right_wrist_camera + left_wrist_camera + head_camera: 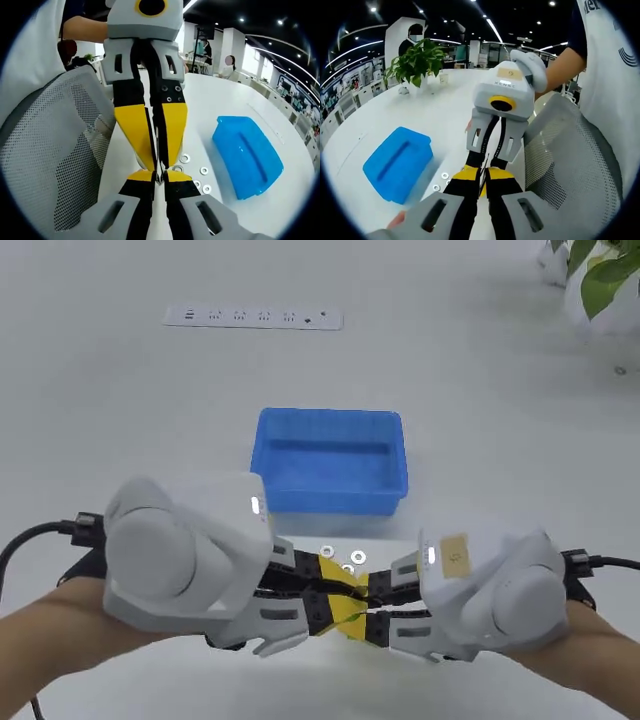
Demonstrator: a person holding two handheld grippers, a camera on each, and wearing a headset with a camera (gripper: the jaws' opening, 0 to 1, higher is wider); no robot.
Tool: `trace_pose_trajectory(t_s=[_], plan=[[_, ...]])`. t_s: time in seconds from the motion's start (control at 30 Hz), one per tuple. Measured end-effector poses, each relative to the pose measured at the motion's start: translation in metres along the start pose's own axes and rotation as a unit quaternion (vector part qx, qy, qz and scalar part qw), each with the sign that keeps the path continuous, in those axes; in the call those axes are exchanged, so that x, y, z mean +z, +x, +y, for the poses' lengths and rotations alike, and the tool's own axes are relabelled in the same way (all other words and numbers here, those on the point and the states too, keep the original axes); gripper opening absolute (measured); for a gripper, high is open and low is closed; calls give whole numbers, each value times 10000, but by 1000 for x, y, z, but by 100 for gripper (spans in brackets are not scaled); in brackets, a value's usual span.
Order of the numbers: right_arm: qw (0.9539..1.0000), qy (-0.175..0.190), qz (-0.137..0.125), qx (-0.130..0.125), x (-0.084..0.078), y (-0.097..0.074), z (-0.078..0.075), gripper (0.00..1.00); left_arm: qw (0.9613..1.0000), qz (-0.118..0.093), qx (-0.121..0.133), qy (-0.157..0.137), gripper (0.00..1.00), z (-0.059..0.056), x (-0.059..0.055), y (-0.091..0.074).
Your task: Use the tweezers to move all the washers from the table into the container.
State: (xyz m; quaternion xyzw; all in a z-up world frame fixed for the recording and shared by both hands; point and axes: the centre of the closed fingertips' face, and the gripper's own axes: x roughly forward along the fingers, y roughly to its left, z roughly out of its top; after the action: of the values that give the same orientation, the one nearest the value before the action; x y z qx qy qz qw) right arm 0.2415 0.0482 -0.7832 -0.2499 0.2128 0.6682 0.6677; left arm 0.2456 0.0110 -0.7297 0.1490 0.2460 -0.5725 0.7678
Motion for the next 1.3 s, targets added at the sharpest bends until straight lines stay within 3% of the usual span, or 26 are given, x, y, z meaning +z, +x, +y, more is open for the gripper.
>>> trace_pose_trajectory(t_s=[0.17,0.23,0.47,0.5,0.73,1.17,1.23,1.3], plan=[[10000,-57,-5,-8,1,0,0,8,9995,1,-18,324,8,-2,0,-3],[10000,-95,17,22,1,0,1,8,9997,2,6,225,8,-2,0,-3],[9999,-95,-13,98,2,-1,2,8,9990,-101,-32,426,7,-2,3,-9],[9999,-78,-22,119,2,-1,3,8,9993,-177,-116,303,7,-4,6,-10],[9999,-33,-24,132,1,0,2,8,9994,-254,-111,184,7,0,9,-16],[9999,-68,-54,145,9,1,3,8,9982,-87,-222,553,6,-4,10,-19],[9999,-83,-51,119,11,2,1,8,9987,-129,-146,479,6,1,10,-24],[9999,-94,-53,96,15,4,0,8,9997,-134,-9,227,6,6,6,-30]])
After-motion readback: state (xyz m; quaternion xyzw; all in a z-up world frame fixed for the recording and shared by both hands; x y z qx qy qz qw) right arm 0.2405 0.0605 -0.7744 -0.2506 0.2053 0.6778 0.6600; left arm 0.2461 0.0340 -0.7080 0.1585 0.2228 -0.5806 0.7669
